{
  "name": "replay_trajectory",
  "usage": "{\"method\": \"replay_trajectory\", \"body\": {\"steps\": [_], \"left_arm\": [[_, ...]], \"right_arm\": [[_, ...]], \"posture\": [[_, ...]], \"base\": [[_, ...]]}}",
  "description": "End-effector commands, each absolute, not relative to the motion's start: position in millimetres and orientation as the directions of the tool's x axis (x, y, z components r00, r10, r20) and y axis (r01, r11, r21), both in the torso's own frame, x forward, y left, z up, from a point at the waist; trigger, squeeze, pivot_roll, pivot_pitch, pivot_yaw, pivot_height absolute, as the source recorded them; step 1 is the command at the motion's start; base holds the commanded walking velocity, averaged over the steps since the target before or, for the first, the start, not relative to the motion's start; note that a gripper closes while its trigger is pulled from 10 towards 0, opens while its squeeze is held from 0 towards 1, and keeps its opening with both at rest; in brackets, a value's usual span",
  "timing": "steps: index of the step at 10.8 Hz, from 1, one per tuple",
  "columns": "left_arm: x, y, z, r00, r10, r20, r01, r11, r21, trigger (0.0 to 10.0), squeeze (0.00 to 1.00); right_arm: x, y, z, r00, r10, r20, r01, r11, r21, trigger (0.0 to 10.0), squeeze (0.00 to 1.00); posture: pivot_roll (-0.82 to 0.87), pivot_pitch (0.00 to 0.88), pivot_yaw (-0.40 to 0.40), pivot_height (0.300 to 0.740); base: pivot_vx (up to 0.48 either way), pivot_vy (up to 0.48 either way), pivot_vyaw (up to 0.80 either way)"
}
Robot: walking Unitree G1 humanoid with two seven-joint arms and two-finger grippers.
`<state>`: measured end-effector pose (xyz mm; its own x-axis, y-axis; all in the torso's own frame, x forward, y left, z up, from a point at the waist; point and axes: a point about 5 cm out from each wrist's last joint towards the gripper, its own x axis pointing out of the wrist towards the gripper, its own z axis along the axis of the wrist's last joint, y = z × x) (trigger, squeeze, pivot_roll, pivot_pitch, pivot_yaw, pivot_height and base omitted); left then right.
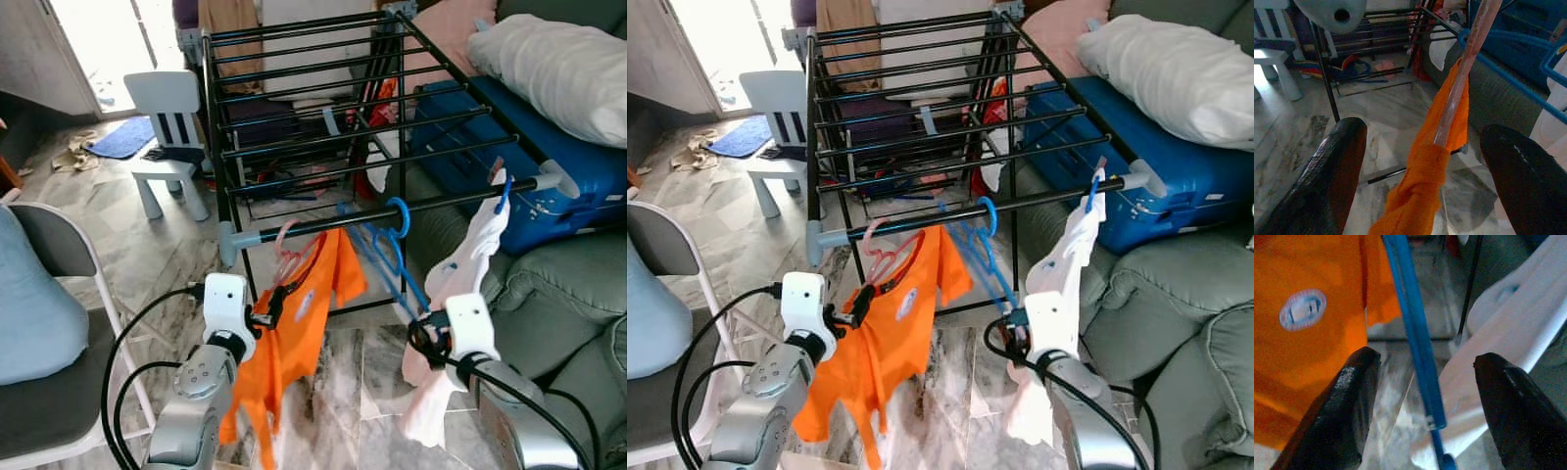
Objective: Hang hanger
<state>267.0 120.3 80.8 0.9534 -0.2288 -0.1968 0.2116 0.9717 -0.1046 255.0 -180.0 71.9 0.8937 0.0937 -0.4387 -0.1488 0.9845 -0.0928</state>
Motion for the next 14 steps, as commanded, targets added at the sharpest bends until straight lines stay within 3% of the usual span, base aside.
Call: {"method": "replay_trajectory", "body": {"steps": [1,6,14], "left_arm": [[266,121,82,0.952,-0.229,-0.204,0.214,0.972,-0.093,10.0,0.0],[267,121,81,0.95,-0.226,-0.215,0.212,0.973,-0.086,10.0,0.0],[268,119,80,0.948,-0.232,-0.22,0.219,0.972,-0.079,10.0,0.0]], "right_arm": [[255,-179,79,0.91,0.091,-0.404,-0.137,0.987,-0.087,10.0,1.0],[261,-180,89,0.927,0.086,-0.365,-0.131,0.986,-0.099,10.0,1.0],[268,-172,91,0.929,0.106,-0.355,-0.145,0.986,-0.085,10.0,1.0]], "posture": [[-0.15,0.01,0.093,0.74],[-0.15,0.0,0.085,0.74],[-0.15,0.0,0.083,0.74]], "base": [[0.0,0.0,0.0],[0.0,0.0,0.0],[-0.266,0.0,0.0]]}}
